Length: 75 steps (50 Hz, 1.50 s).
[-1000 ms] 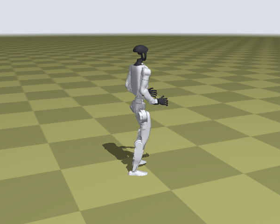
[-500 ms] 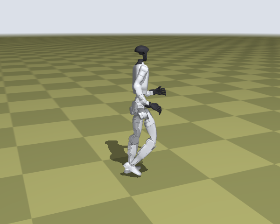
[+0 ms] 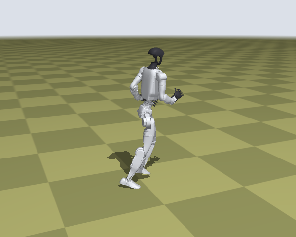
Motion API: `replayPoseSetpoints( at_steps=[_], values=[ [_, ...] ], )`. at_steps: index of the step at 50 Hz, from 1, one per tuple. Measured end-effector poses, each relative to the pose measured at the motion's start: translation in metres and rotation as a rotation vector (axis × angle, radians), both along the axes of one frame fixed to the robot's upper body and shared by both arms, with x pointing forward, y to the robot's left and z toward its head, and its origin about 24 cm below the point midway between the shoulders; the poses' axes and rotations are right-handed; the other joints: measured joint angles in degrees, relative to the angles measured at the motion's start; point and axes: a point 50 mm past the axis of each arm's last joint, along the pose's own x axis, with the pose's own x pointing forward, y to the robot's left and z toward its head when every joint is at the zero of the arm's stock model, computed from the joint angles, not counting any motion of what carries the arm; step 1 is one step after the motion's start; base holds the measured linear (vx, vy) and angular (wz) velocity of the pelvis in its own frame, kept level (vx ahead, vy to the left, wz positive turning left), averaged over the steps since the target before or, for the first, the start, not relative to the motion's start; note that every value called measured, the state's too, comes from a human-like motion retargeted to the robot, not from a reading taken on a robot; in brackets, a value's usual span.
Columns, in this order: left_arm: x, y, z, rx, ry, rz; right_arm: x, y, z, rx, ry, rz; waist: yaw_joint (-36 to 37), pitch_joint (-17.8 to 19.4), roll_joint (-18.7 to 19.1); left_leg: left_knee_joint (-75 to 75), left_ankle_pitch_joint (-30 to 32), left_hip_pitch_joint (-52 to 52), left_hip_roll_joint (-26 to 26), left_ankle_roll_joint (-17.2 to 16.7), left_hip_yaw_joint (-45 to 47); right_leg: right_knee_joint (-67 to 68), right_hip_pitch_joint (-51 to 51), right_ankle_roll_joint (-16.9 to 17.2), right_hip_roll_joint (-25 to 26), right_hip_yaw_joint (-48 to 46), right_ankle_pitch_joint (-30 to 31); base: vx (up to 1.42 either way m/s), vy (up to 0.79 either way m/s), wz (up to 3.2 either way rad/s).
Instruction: Walk run
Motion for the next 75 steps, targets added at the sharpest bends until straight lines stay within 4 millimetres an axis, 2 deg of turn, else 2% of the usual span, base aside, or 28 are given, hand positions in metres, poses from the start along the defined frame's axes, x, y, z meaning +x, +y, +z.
replayPoseSetpoints(
  at_steps=[3,5,7,9,13,15,17,21,25,27,32,35,37,40,43,45,47,50,53,57,60,62,63,65,68,70,73,75],
  values=[
    [-0.003,0.005,0.009,-0.027,-0.066,0.079,-0.008,-0.019,-0.011,-0.065,0.054,-0.077,5.8,1.5,-1.5,-20.9,-3.6,-1.0,-3.3,-0.8,-3.9,-5.2,7.5,3.8,2.3,-3.1,17.0,1.43,-0.03,-0.12],
    [0.018,0.010,0.023,0.008,-0.162,0.054,-0.020,-0.028,-0.028,-0.049,0.129,-0.129,5.7,1.6,-2.3,-30.1,-6.0,-1.4,-6.1,-0.8,-8.4,-4.0,10.8,5.2,3.0,-5.1,23.3,1.45,-0.20,0.64],
    [0.049,0.012,0.039,0.077,-0.252,-0.007,-0.037,-0.037,-0.054,-0.072,0.245,-0.154,2.6,0.7,-1.9,-30.7,-1.9,-0.7,-7.1,3.7,-12.0,4.6,10.4,4.8,4.7,-6.3,26.4,1.06,-0.35,1.39],
    [0.075,0.008,0.050,0.113,-0.327,-0.059,-0.063,-0.049,-0.087,-0.156,0.385,-0.188,-2.3,0.0,-2.1,-22.2,-9.7,0.1,-9.2,9.3,-17.1,20.4,6.4,2.7,4.4,-8.1,22.7,1.52,-0.48,1.43],
    [0.115,-0.025,0.060,0.024,-0.398,-0.222,-0.152,-0.070,-0.155,-0.257,0.801,-0.278,-9.6,1.0,-0.4,-16.3,-19.1,11.8,-7.4,7.5,-19.1,53.5,-8.0,-1.1,-1.7,-6.1,10.4,2.38,-0.55,0.70],
    [0.131,-0.045,0.075,-0.010,-0.456,-0.325,-0.178,-0.081,-0.159,-0.171,0.895,-0.293,-17.3,-1.0,0.8,-21.5,-18.0,17.9,-9.2,7.0,-21.0,59.1,-18.6,-1.6,-4.1,-2.9,3.8,1.85,-0.46,0.51],
    [0.138,-0.052,0.098,0.036,-0.541,-0.414,-0.180,-0.109,-0.143,-0.129,0.796,-0.410,-24.1,-1.8,3.5,-28.4,-11.0,24.6,-9.7,5.4,-21.5,54.6,-26.1,-4.9,-5.6,-4.3,-1.9,1.57,-0.36,0.50],
    [0.133,-0.065,0.116,0.006,-0.601,-0.441,-0.180,-0.138,-0.120,-0.109,0.575,-0.684,-34.2,-1.4,9.8,-34.8,17.8,33.5,-6.2,-4.6,-21.5,26.5,-32.5,-8.8,-1.8,-6.6,-8.0,1.58,-0.27,0.53],
    [0.122,-0.058,0.109,-0.062,-0.544,-0.338,-0.146,-0.108,-0.121,-0.043,0.439,-0.690,-39.6,0.1,8.9,-30.6,36.4,39.5,-6.9,-8.9,-14.5,4.7,-30.6,-9.5,2.9,1.0,-4.2,1.46,-0.31,-0.56],
    [0.117,-0.041,0.098,0.007,-0.509,-0.259,-0.117,-0.079,-0.120,-0.019,0.378,-0.582,-38.5,-0.2,7.8,-19.8,33.6,36.2,-8.6,-11.6,-11.2,11.5,-30.5,-14.7,4.4,4.1,-10.0,1.65,-0.04,-1.49],
    [0.062,-0.046,0.007,0.001,-0.115,-0.181,-0.076,-0.017,-0.108,0.149,0.384,-0.398,-26.4,-3.8,2.6,6.7,12.5,22.2,-6.8,-5.2,-4.4,21.8,-18.8,-10.1,-2.8,7.9,-22.3,2.35,0.12,0.10],
    [0.033,-0.059,-0.025,-0.239,0.018,-0.048,-0.046,0.018,-0.080,0.305,0.409,-0.268,-16.7,-4.9,2.1,8.1,0.1,8.5,-1.0,0.1,-3.1,9.8,-7.0,-6.6,0.8,4.1,-14.9,1.57,0.09,0.09],
    [0.028,-0.040,-0.018,-0.188,-0.031,-0.023,-0.036,0.033,-0.051,0.362,0.311,-0.169,-11.8,-3.5,2.2,-2.1,-1.4,3.3,-0.4,1.0,-3.1,2.2,1.3,-3.4,3.9,5.4,-2.3,2.16,0.07,-0.81],
    [0.032,-0.001,0.008,0.027,-0.135,-0.096,-0.034,0.020,-0.026,0.310,0.158,-0.141,-5.5,-1.0,1.7,-22.4,-2.9,-0.5,-1.4,1.7,-6.2,-4.5,10.9,2.3,5.9,4.0,19.6,2.08,0.04,-0.74],
    [0.058,-0.002,0.025,0.076,-0.234,-0.140,-0.045,-0.012,-0.042,0.132,0.147,-0.275,-4.5,-0.7,0.6,-33.7,-0.3,-2.0,-2.6,0.3,-10.8,-2.1,15.7,5.9,6.6,-0.6,32.0,1.56,-0.07,0.22],
    [0.083,-0.001,0.042,0.104,-0.310,-0.171,-0.062,-0.030,-0.070,0.036,0.244,-0.355,-5.5,0.1,2.7,-30.6,7.8,-2.6,-2.9,6.5,-15.9,7.0,15.2,3.2,9.5,-3.1,32.8,1.86,-0.19,1.01],
    [0.108,0.002,0.063,0.119,-0.408,-0.196,-0.086,-0.038,-0.107,-0.031,0.452,-0.342,-9.7,1.1,3.2,-15.6,-8.5,-2.7,-1.6,8.2,-18.3,23.4,8.6,1.2,11.0,-3.7,30.6,2.19,-0.35,1.01],
    [0.126,-0.017,0.071,0.068,-0.453,-0.265,-0.146,-0.062,-0.152,-0.083,0.778,-0.407,-13.2,-0.2,6.4,-11.1,-18.5,6.1,1.4,5.9,-21.6,44.1,-3.3,-2.5,9.9,-6.6,20.6,2.51,-0.33,0.12],
    [0.136,-0.031,0.081,0.012,-0.489,-0.290,-0.171,-0.098,-0.138,-0.100,0.670,-0.472,-24.4,-5.1,8.4,-21.7,-15.1,15.7,-1.9,3.7,-19.4,48.4,-22.0,-3.2,6.3,-4.2,6.6,1.94,-0.31,0.24],
    [0.125,-0.061,0.084,-0.058,-0.509,-0.342,-0.188,-0.135,-0.114,-0.165,0.452,-0.640,-32.7,-5.1,13.1,-34.8,14.4,31.9,-2.8,-3.7,-19.4,27.9,-30.1,-8.8,2.2,-11.9,-2.6,2.09,-0.22,0.46],
    [0.115,-0.078,0.079,-0.103,-0.460,-0.348,-0.170,-0.128,-0.110,-0.174,0.332,-0.656,-36.5,-3.1,12.6,-34.5,31.0,39.4,-4.9,-5.7,-17.9,6.7,-29.1,-8.6,2.5,-7.6,-6.3,1.89,-0.33,0.12],
    [0.113,-0.066,0.074,-0.088,-0.423,-0.283,-0.131,-0.105,-0.109,-0.134,0.273,-0.546,-36.8,-1.6,9.1,-27.9,30.9,41.3,-7.8,-5.1,-13.0,2.8,-28.7,-9.5,0.6,-2.0,-5.1,1.40,-0.10,-0.52],
    [0.110,-0.060,0.066,-0.084,-0.387,-0.241,-0.111,-0.091,-0.106,-0.103,0.251,-0.486,-37.0,-1.0,6.5,-22.0,29.3,41.3,-9.2,-3.0,-10.2,3.4,-28.2,-11.3,-0.9,2.2,1.4,1.46,0.00,-0.76],
    [0.100,-0.044,0.043,-0.064,-0.291,-0.154,-0.074,-0.059,-0.093,-0.021,0.195,-0.342,-33.2,-1.2,3.2,-9.7,26.2,38.4,-8.7,0.6,0.5,16.7,-29.0,-18.3,-0.2,6.5,-7.2,2.34,-0.15,-1.12],
    [0.055,-0.029,0.003,-0.062,-0.078,-0.114,-0.046,-0.027,-0.080,0.085,0.204,-0.263,-24.9,-2.3,0.4,7.7,17.5,27.0,-7.2,0.7,-1.3,23.2,-21.4,-14.5,-6.1,8.3,-18.3,2.65,-0.09,-0.06],
    [0.031,-0.028,-0.013,-0.096,0.023,-0.100,-0.031,-0.013,-0.068,0.135,0.199,-0.207,-16.9,-3.1,-0.3,12.8,10.6,14.7,-5.3,-1.2,-4.8,18.4,-13.4,-12.4,-4.9,5.4,-19.6,2.02,-0.03,0.04],
    [0.020,-0.008,-0.011,-0.084,0.024,-0.047,-0.024,0.004,-0.049,0.059,0.154,-0.074,-10.0,-2.6,1.4,1.5,4.1,3.7,-1.0,2.1,-5.0,3.8,0.9,-7.5,2.8,1.7,-4.6,2.51,-0.05,-0.16],
    [0.014,0.012,0.000,-0.015,-0.009,-0.018,-0.025,0.008,-0.042,-0.007,0.119,-0.028,-5.3,-1.3,0.6,-13.8,2.7,0.1,-1.6,2.8,-5.1,-2.9,8.0,-2.9,5.3,3.6,12.2,1.88,-0.21,-0.81]
  ],
)
